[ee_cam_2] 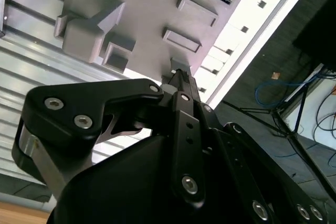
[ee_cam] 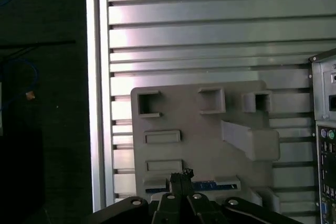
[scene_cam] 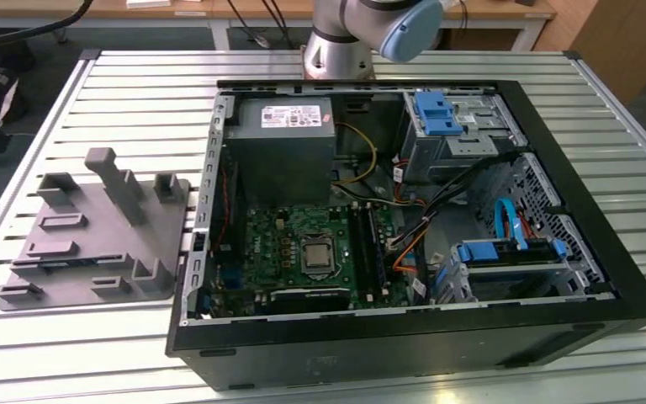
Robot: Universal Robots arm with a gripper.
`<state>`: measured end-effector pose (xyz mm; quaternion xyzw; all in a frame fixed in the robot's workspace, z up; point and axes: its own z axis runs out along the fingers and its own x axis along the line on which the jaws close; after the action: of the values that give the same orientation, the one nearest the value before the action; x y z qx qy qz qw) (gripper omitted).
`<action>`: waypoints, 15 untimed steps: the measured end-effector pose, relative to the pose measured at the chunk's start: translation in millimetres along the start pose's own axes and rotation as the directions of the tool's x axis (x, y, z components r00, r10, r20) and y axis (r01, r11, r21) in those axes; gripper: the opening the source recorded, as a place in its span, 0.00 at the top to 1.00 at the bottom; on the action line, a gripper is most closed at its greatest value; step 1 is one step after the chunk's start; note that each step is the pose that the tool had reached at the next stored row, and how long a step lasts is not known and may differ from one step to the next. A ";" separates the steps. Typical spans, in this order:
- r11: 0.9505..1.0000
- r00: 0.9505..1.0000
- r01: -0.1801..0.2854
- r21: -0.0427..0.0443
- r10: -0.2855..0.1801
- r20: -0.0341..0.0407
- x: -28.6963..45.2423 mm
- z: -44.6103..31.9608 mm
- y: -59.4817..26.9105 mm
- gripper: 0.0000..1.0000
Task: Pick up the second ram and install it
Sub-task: 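Reach for the second ram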
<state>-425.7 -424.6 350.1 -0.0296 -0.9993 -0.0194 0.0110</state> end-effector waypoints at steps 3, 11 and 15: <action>0.999 0.999 0.052 0.003 -0.052 -0.004 -0.7 6.1 -0.3 0.90; 0.997 0.997 0.080 0.005 -0.080 -0.005 -1.0 8.7 -0.3 0.90; 0.997 0.997 0.080 0.005 -0.080 -0.005 -1.1 9.2 -0.3 0.90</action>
<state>-424.9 -424.7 340.9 0.0106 -0.9997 -0.0174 0.0125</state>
